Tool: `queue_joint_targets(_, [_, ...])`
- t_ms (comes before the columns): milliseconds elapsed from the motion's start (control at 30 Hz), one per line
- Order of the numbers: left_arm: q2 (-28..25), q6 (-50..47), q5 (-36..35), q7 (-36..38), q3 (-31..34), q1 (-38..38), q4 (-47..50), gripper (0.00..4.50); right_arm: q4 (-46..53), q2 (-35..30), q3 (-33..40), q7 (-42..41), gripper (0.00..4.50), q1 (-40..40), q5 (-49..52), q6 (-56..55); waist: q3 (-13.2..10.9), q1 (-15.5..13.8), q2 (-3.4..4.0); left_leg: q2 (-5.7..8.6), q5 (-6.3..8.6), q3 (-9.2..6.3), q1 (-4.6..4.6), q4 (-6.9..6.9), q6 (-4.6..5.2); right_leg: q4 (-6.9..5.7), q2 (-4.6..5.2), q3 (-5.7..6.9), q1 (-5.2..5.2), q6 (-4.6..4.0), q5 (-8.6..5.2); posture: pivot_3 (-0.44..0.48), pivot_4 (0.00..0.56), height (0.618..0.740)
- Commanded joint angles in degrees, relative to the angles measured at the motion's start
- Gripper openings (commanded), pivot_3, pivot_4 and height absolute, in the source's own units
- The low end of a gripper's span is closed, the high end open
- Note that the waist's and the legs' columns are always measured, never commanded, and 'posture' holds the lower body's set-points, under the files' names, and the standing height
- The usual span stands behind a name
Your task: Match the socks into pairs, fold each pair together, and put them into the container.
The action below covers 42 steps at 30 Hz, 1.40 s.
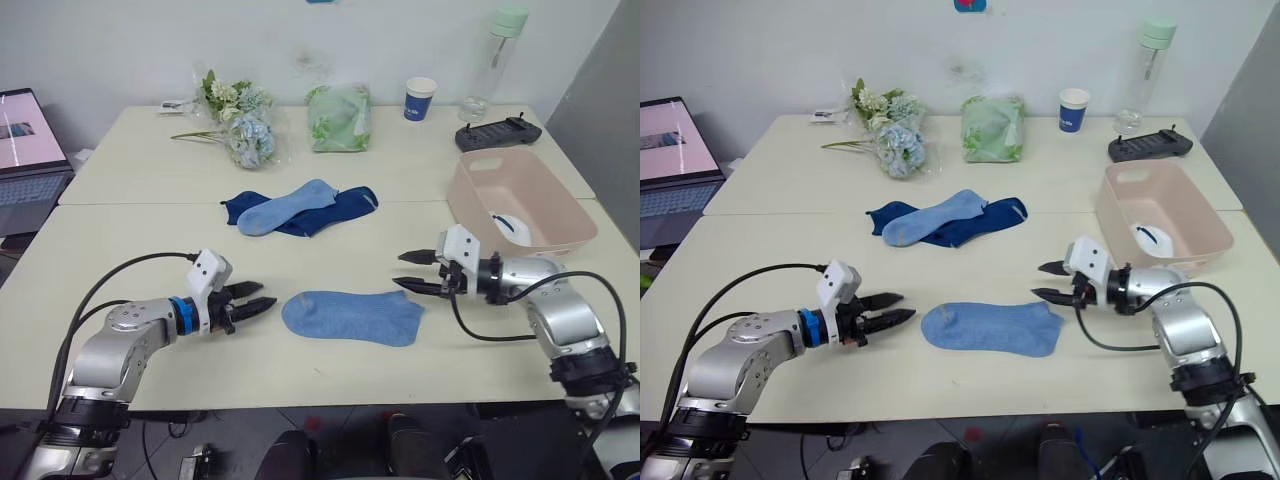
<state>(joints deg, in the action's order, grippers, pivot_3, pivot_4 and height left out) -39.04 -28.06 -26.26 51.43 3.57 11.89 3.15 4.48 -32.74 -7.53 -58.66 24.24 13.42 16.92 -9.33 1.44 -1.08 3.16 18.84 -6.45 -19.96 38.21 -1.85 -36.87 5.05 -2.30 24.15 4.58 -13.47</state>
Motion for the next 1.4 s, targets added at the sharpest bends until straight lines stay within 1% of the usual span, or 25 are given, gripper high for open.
queue_joint_targets(33, [2.48,6.42,3.24,-1.37,-2.43,1.64,5.81,2.10,6.78,1.73,0.15,2.44,1.42,-1.45,2.57,3.14,0.03,-0.37,-0.05,0.01,0.00,-0.03,0.00,0.02,0.00,0.02,0.00,0.02,-0.04,0.01,0.00,0.000,0.150,0.740])
queue_joint_targets(67, [3.64,7.40,3.70,-1.06,-4.14,1.76,7.55,1.88,7.18,2.25,-1.21,3.22,1.07,-2.55,1.03,1.86,0.03,-0.56,-0.05,0.02,0.00,-0.03,0.00,0.03,0.00,0.03,0.00,0.02,-0.04,0.01,0.00,0.000,0.150,0.740])
queue_joint_targets(100, [4.47,7.73,3.81,-0.84,-5.20,1.86,8.66,1.58,7.37,2.52,-2.12,3.77,0.70,-3.27,-0.15,0.90,0.03,-0.62,-0.06,0.07,0.00,-0.01,-0.01,0.03,-0.01,0.07,0.00,0.02,-0.03,0.01,0.00,0.000,0.150,0.740])
queue_joint_targets(167, [6.12,10.10,6.45,-1.11,-8.18,1.98,8.72,0.97,6.81,2.82,-4.12,4.75,0.02,-4.81,-2.51,-1.38,0.04,-0.63,-0.06,0.11,0.00,0.02,-0.02,-0.02,-0.01,0.14,0.00,0.01,-0.02,0.01,-0.01,0.000,0.150,0.740])
queue_joint_targets(267, [8.52,14.51,11.74,-1.95,-13.37,0.63,5.37,0.02,3.40,2.55,-6.55,7.07,0.00,-7.38,-7.66,-7.39,0.04,-0.58,-0.06,0.19,0.00,0.11,0.00,-0.06,-0.01,0.11,-0.02,-0.01,0.03,0.01,-0.01,0.000,0.150,0.740])
queue_joint_targets(333, [11.17,14.17,12.11,-4.11,-13.84,-0.58,3.05,0.02,0.49,1.37,-7.10,9.21,0.00,-9.12,-11.48,-11.62,0.05,-0.35,-0.04,0.24,0.00,0.16,0.06,-0.06,-0.01,0.06,-0.05,-0.03,0.01,0.01,-0.01,0.000,0.150,0.740])
queue_joint_targets(400, [12.21,13.97,12.52,-5.20,-13.44,-1.39,1.62,0.02,-0.43,1.20,-6.79,9.81,0.00,-10.18,-12.10,-12.73,0.05,-0.16,-0.04,0.25,0.00,0.19,0.07,-0.05,-0.01,0.03,-0.07,-0.05,0.01,0.01,-0.01,0.000,0.150,0.740])
queue_joint_targets(500, [10.00,18.44,16.64,-4.18,-14.92,-3.08,-1.26,0.02,-1.40,0.60,-5.21,10.93,0.00,-11.76,-12.16,-13.03,0.08,0.16,-0.05,0.19,0.00,0.15,0.09,-0.05,-0.01,0.00,-0.14,-0.03,0.01,0.01,-0.01,0.000,0.150,0.740])
queue_joint_targets(567, [10.05,19.18,16.71,-4.67,-14.12,-3.58,-2.84,0.02,-1.82,0.37,-4.21,11.18,0.00,-12.55,-11.63,-12.67,0.13,0.13,0.01,0.18,0.00,0.12,0.14,-0.05,-0.01,0.00,-0.15,-0.02,-0.05,0.01,0.00,0.000,0.150,0.740])
queue_joint_targets(733, [9.30,16.34,11.12,-4.18,-8.63,-3.97,-3.18,0.02,-2.76,-1.38,-1.13,10.68,0.00,-14.23,-10.67,-13.78,0.17,0.13,-0.02,0.17,0.00,0.10,0.16,-0.03,0.00,0.00,-0.12,-0.02,-0.09,0.01,0.00,0.000,0.150,0.740])
queue_joint_targets(867, [7.66,15.71,8.65,-1.01,-7.69,-5.32,0.17,0.02,-1.46,-1.67,1.04,9.99,0.00,-13.99,-7.85,-14.34,0.17,0.33,-0.01,0.17,0.00,0.12,0.17,-0.04,0.00,-0.01,-0.14,-0.02,-0.08,0.01,0.00,0.000,0.150,0.740])
queue_joint_targets(1000, [7.36,15.22,8.05,-1.18,-6.64,-5.18,2.46,0.02,1.86,0.54,3.05,10.15,0.00,-12.62,-3.36,-12.05,0.16,0.27,-0.01,0.13,0.00,0.09,0.14,-0.04,0.00,0.00,-0.13,-0.02,-0.07,0.00,0.00,0.000,0.150,0.740])
queue_joint_targets(1100, [7.28,14.14,6.76,-0.27,-6.97,-5.76,6.56,0.02,6.73,1.30,0.58,7.24,0.00,-13.23,-0.39,-9.47,0.16,0.22,-0.01,0.09,0.00,0.06,0.11,-0.04,0.00,0.01,-0.12,-0.02,-0.05,0.01,0.00,0.000,0.150,0.740])
queue_joint_targets(1167, [6.95,13.03,6.82,0.09,-7.95,-6.89,8.78,0.02,8.32,1.29,-2.37,6.05,0.00,-14.78,-1.35,-8.43,0.16,0.24,-0.01,0.04,0.00,0.06,0.10,-0.05,0.00,0.03,-0.12,-0.02,-0.05,0.01,-0.01,0.000,0.150,0.740])
queue_joint_targets(1267, [6.64,13.99,9.81,-0.58,-9.11,-8.00,7.69,0.02,7.37,0.07,-5.38,6.08,0.00,-16.74,-5.10,-9.06,0.16,0.18,-0.01,0.05,0.01,0.07,0.11,-0.08,0.00,0.04,-0.12,-0.01,-0.06,0.01,-0.01,0.000,0.150,0.740])
queue_joint_targets(1400, [5.32,14.31,13.65,-2.22,-9.78,-9.17,5.48,0.02,6.04,-1.55,-5.16,6.54,0.00,-17.67,-6.84,-9.83,0.16,0.11,-0.01,0.16,0.01,0.11,0.12,-0.04,0.01,0.03,-0.11,-0.04,-0.06,0.01,-0.01,0.000,0.150,0.740])
